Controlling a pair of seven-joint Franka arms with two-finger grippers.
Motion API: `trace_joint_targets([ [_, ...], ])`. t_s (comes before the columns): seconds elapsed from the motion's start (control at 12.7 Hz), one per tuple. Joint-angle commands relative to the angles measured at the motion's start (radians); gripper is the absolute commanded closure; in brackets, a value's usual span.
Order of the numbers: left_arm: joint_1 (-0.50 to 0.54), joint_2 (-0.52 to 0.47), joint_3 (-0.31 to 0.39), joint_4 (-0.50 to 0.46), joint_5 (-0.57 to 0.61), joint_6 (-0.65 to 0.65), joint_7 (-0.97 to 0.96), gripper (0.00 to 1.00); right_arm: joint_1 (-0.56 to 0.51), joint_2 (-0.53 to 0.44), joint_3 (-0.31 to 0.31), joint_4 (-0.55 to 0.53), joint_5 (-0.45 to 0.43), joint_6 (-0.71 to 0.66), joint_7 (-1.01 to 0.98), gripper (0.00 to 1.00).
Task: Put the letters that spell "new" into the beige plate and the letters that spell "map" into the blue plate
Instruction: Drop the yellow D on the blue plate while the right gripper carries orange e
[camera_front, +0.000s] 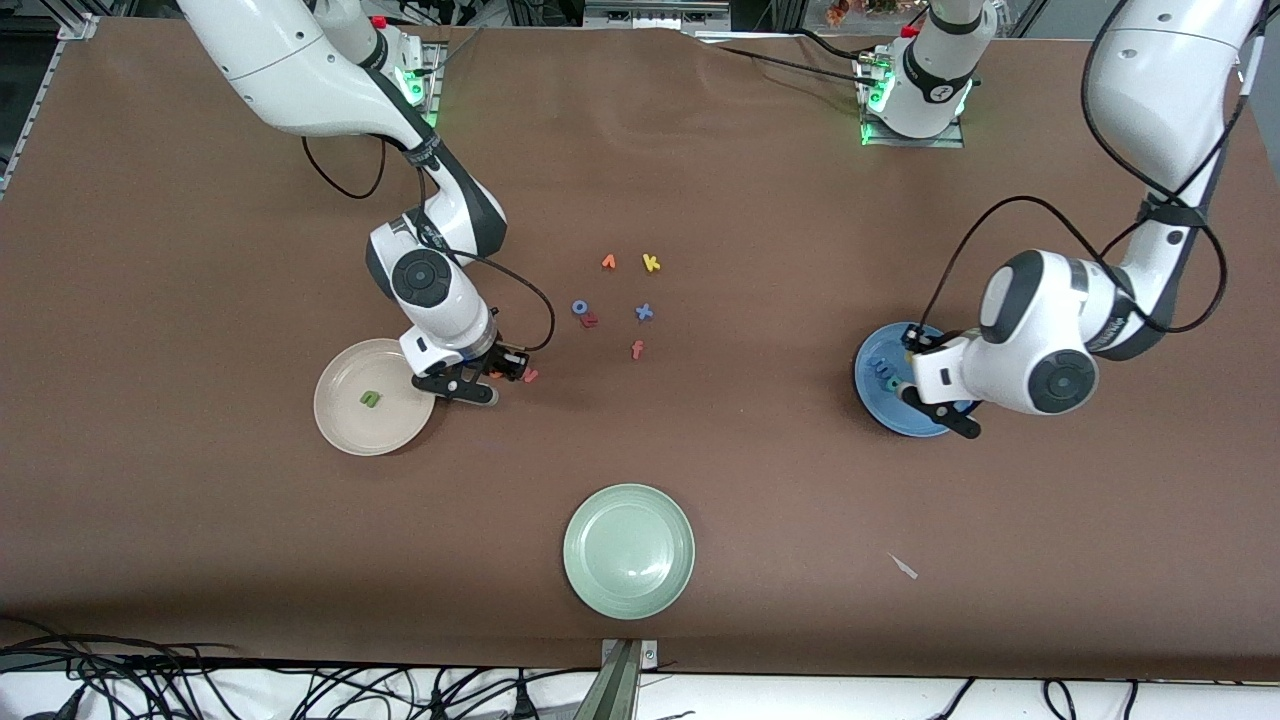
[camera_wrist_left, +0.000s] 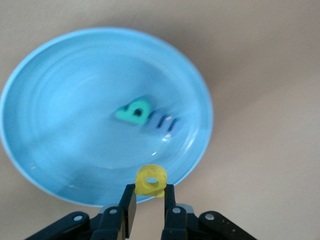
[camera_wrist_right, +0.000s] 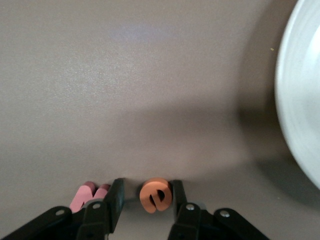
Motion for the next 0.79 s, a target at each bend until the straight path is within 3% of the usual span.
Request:
trace_joint_targets([
  [0.0, -0.009, 0.025, -0.011, -0.006, 0.083, 0.003, -0.013, 0.43, -0.003, -0.007, 0.000, -0.025, -0.032, 0.011, 0.009, 0.61],
  [0.08, -0.009, 0.025, -0.011, -0.003, 0.083, 0.003, -0.014, 0.00, -0.004, -0.008, -0.006, -0.025, -0.034, 0.010, -0.005, 0.65],
  [0.31, -0.013, -0.022, -0.020, 0.009, 0.071, -0.010, -0.017, 0.00, -0.004, -0.013, -0.014, -0.025, -0.034, 0.005, -0.019, 0.79],
  [0.55, -0.022, -0.114, -0.032, 0.010, 0.068, -0.014, -0.027, 0.00, -0.013, -0.056, -0.034, -0.022, -0.031, -0.021, -0.086, 0.82],
  [0.71, -0.012, -0.180, -0.075, 0.012, 0.065, -0.015, -0.047, 0.00, -0.048, -0.109, -0.043, -0.010, -0.019, -0.125, -0.204, 0.83],
])
